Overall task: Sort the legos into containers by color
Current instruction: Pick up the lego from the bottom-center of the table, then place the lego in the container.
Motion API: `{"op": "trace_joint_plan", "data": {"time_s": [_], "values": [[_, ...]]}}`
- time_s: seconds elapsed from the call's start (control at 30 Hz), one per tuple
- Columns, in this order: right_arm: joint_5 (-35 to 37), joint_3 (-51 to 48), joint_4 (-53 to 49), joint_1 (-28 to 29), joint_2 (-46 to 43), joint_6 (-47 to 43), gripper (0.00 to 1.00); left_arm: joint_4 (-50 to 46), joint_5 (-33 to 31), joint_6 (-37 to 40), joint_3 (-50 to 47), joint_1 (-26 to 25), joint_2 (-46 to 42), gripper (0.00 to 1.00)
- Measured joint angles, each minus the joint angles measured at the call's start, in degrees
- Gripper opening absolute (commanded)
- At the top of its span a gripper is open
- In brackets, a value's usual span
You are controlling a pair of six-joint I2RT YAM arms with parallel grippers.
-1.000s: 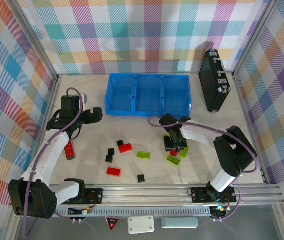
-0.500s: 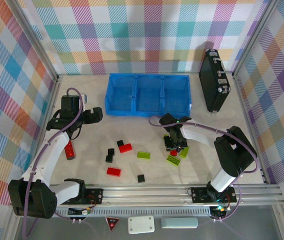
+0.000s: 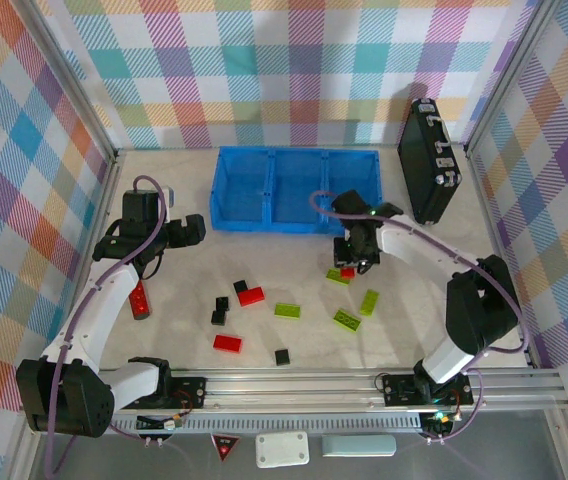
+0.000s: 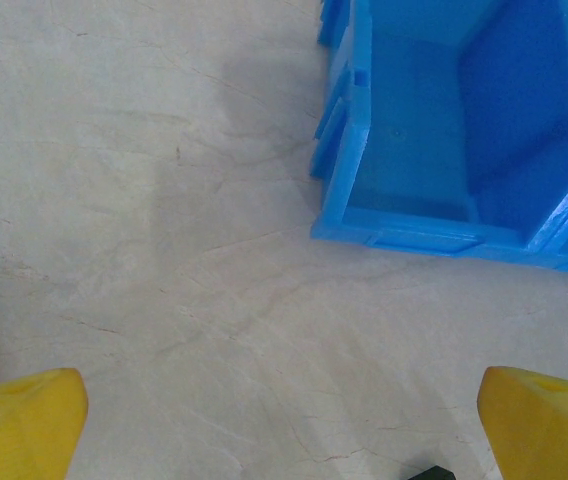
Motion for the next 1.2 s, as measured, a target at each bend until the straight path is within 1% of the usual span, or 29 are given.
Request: {"op": "trace_joint_plan", "data": {"time_s": [0.17, 0.4, 0.7, 1.2], "values": [[-0.20, 7.15, -1.68, -4.74, 1.51, -2.95, 0.34, 0.00, -0.11, 0.00, 0.00, 0.00, -0.02, 1.00], [-0.44, 19.15, -3.02, -9.11, 10.91, -6.36, 0.33, -0.02, -0.87, 0.00, 0.00, 0.00, -0.02, 1.00], [-0.39, 32.94, -4.33, -10.49, 24.52, -9.38, 0.32, -0.04, -1.03, -0.04, 0.00, 0.00, -0.02, 1.00], [0.68, 48.22, -5.86, -12.72, 41.59, -13.16, 0.32, -0.13, -1.49, -0.07, 0.00, 0.00, 0.85, 1.00]]}}
